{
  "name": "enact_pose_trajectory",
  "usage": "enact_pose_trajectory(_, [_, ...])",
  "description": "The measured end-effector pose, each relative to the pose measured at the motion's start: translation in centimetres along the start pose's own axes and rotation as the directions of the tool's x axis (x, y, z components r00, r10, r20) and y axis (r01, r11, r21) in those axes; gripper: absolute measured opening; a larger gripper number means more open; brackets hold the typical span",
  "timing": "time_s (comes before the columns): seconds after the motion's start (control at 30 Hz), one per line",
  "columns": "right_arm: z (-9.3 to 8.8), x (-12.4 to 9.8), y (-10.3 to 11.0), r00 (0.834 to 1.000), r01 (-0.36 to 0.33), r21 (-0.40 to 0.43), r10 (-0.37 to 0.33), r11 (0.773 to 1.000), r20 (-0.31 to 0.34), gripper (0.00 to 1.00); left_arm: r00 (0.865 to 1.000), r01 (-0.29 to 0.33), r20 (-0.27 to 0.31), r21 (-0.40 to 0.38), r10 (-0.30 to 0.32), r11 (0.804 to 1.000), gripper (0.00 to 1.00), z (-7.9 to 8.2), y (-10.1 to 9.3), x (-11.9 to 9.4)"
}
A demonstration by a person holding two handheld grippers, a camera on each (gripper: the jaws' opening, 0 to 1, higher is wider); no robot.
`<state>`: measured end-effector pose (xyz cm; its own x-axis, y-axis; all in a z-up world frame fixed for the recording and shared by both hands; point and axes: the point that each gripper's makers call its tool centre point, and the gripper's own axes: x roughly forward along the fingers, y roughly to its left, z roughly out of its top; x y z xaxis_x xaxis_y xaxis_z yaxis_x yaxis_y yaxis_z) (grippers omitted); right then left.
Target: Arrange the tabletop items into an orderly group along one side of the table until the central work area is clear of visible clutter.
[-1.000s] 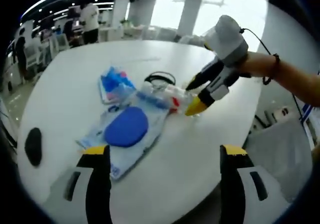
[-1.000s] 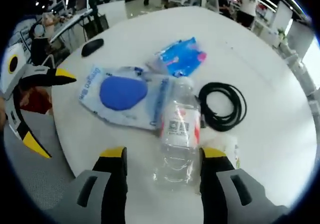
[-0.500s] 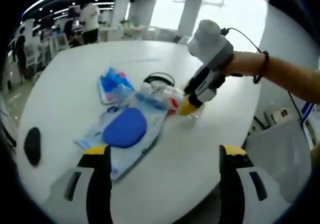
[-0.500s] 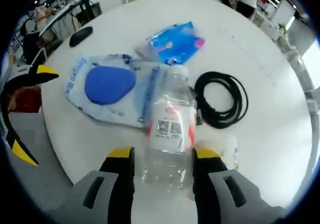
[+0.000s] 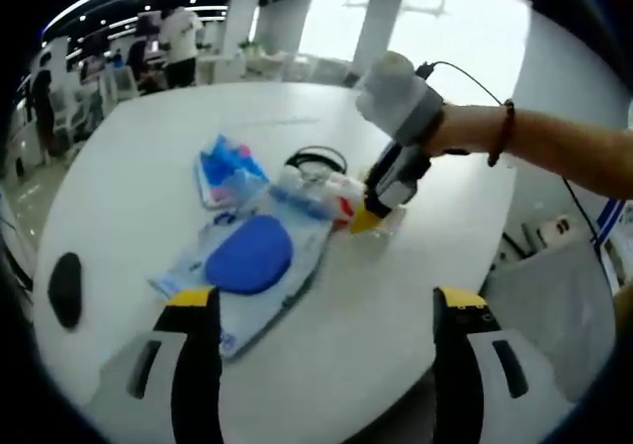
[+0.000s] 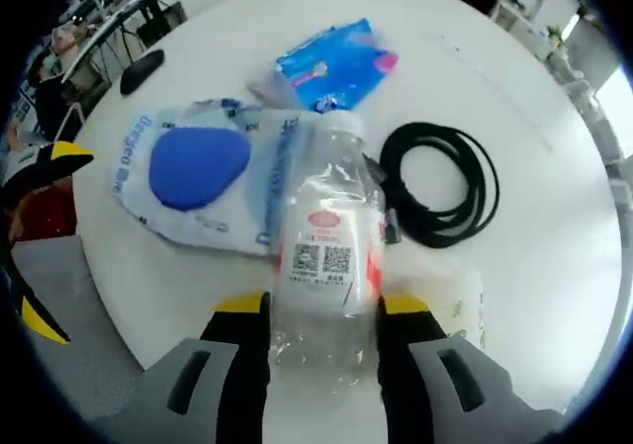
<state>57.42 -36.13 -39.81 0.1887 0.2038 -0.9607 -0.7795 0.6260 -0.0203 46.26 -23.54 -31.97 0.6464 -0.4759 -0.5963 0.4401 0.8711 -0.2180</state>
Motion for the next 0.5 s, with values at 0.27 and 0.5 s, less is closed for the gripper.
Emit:
enact_pose_trajectory(0.27, [-0.37, 0.23, -0.20, 0.999, 0.019, 0.067, -0.016, 0.998, -0.034, 0.42, 1.000, -0.020, 0.022, 0.002, 0.020, 1.000, 0.86, 0.46, 0.47, -0.18])
enact_pose_trajectory(0.5, [-0.26, 0.13, -0.25, 0.999, 0.037, 0.107, -0.034, 0.994, -0.030, 0.39, 0.999, -0.025, 0.024, 0.002, 0.025, 1.000, 0.85, 0.57, 0.62, -0.23])
